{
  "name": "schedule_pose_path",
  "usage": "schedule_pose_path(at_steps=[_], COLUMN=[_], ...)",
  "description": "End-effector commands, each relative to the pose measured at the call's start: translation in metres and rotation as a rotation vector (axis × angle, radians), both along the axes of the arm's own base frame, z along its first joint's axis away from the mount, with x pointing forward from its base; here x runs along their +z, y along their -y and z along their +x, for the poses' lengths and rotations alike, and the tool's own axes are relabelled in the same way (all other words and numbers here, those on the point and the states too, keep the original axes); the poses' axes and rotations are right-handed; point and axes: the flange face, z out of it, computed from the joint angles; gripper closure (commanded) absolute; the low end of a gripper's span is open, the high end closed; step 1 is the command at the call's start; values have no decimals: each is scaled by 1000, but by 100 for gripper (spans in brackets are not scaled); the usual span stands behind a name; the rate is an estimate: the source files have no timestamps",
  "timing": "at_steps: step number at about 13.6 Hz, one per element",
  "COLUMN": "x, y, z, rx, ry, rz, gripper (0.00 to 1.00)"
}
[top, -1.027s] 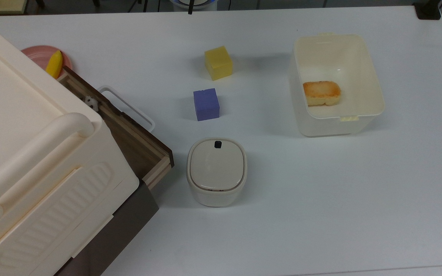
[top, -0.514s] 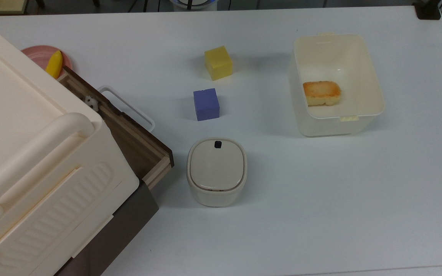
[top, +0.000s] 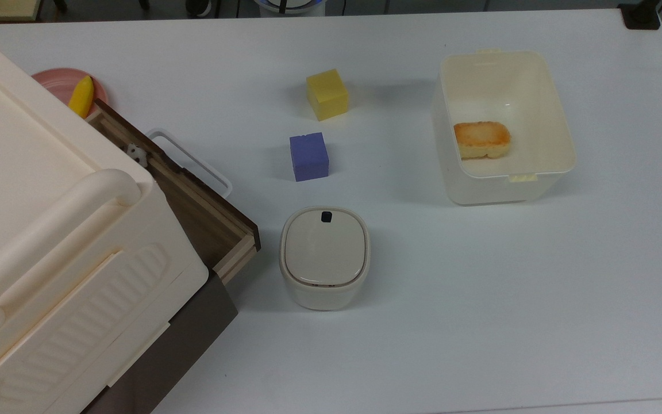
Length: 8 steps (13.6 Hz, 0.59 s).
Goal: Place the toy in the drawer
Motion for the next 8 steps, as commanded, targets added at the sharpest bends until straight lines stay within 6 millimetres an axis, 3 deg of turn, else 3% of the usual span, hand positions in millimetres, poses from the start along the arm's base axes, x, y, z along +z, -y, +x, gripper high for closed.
schedule_pose_path(at_steps=[1, 8], x=[2, -4], y=[-2, -17], z=[-8, -1], rx=[-10, 6], ry=[10, 37], rz=[10, 127], gripper=[0, 0])
